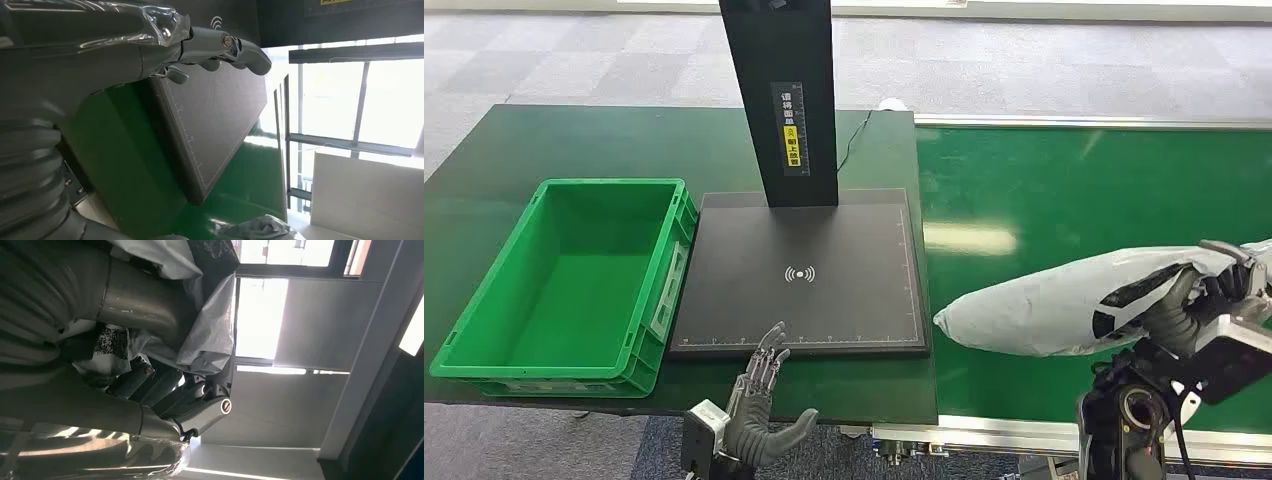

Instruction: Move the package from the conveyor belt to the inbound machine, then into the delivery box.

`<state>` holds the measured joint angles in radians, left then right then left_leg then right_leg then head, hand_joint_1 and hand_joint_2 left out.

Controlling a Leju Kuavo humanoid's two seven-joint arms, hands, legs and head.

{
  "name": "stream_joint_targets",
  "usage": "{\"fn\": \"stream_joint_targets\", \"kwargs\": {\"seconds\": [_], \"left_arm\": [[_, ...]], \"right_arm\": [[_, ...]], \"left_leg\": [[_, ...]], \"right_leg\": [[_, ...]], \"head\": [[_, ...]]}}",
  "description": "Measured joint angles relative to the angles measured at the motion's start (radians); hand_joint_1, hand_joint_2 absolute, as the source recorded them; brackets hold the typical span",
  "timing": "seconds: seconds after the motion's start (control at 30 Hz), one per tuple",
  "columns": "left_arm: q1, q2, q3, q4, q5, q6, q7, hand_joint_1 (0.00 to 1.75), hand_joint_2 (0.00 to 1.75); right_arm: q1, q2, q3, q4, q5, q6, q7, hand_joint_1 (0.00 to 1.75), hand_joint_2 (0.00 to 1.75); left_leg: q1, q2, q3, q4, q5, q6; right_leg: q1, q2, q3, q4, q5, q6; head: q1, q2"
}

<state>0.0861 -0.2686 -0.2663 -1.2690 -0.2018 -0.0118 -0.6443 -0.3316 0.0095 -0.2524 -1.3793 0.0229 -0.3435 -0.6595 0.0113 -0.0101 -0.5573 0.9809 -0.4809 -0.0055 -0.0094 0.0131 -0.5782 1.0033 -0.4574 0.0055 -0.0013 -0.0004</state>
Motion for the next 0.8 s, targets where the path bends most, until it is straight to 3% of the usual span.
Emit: {"fn": "stream_joint_targets", "kwargs": {"seconds": [0.2,0.5,0.8], "left_arm": [[-0.01,0.0,-0.001,0.015,0.0,0.0,0.0,0.0,1.75],[-0.017,0.0,-0.002,0.025,0.001,0.001,0.0,0.0,1.75],[-0.017,-0.001,-0.008,0.025,0.002,0.005,0.001,0.0,1.75]], "right_arm": [[-0.141,-0.035,-0.001,0.11,0.024,-0.005,0.016,1.75,1.75],[-0.221,-0.041,-0.001,0.179,0.042,-0.009,0.02,1.75,1.75],[-0.511,-0.027,0.082,0.288,0.14,-0.043,0.113,1.75,1.75]], "left_leg": [[0.0,-0.001,0.0,0.0,0.0,0.0],[0.0,-0.001,-0.004,0.0,0.0,0.0],[0.0,-0.001,-0.003,0.0,0.002,0.001]], "right_leg": [[0.0,-0.001,0.0,0.0,0.0,0.0],[0.0,-0.001,-0.002,0.0,0.0,0.0],[0.0,-0.001,-0.003,0.001,0.001,0.0]], "head": [[0.0,0.0],[0.0,0.0],[0.0,0.0]]}}
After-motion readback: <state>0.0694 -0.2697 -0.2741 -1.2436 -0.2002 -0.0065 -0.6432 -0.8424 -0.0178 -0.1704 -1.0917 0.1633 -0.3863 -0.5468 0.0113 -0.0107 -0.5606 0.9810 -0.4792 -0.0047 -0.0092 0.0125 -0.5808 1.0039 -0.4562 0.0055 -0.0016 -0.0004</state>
